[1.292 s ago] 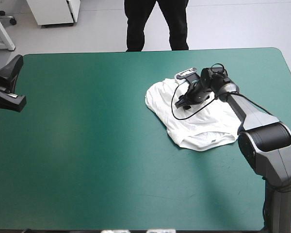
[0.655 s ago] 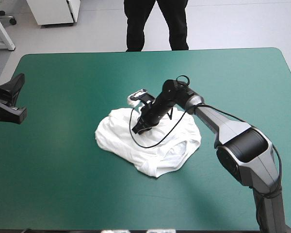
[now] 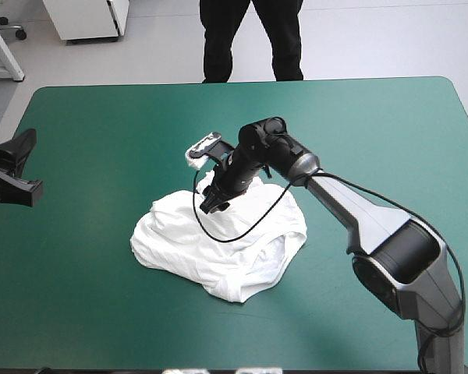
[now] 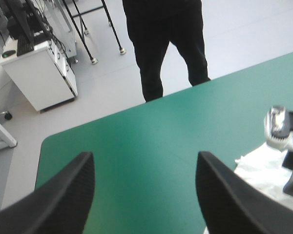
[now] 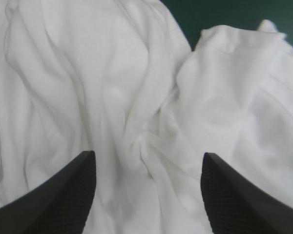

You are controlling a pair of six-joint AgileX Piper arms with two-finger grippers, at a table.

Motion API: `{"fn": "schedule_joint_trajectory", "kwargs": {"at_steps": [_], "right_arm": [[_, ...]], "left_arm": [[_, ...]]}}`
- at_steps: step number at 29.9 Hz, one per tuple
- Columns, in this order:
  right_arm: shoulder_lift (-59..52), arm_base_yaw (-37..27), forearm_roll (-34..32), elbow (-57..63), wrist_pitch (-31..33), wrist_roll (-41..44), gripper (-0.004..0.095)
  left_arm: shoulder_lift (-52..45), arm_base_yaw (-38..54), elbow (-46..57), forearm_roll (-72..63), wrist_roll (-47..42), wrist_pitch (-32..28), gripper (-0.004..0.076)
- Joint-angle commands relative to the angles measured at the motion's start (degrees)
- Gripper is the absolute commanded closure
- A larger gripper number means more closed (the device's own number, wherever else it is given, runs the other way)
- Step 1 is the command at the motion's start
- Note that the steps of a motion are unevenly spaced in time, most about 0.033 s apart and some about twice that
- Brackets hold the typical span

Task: Fold the cloth

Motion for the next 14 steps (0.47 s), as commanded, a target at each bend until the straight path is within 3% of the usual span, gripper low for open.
{"fn": "schedule_joint_trajectory", "kwargs": {"at_steps": [1,7,10,14], "right_arm": [[-9.03,-0.44,-6.84,-2.15,2.09,2.92,0.0295],[-22.82,-1.07,-23.52,3.6,4.47,8.95,0.0297],[-29.98,-1.77,-31.94,8.84,4.73,14.9,0.03],[-37.2,-3.58,-36.73,13.91,6.17,19.15,0.03]], "left_arm": [[-0.15,-0.2,-0.93,0.44,-0.66,1.14,0.0281],[0.08,-2.02,4.79,3.38,-0.71,6.62,0.0274],[0.07,-2.02,10.16,3.01,-0.99,6.58,0.0251],[2.14,-2.02,16.5,2.78,-1.14,6.58,0.0211]]}}
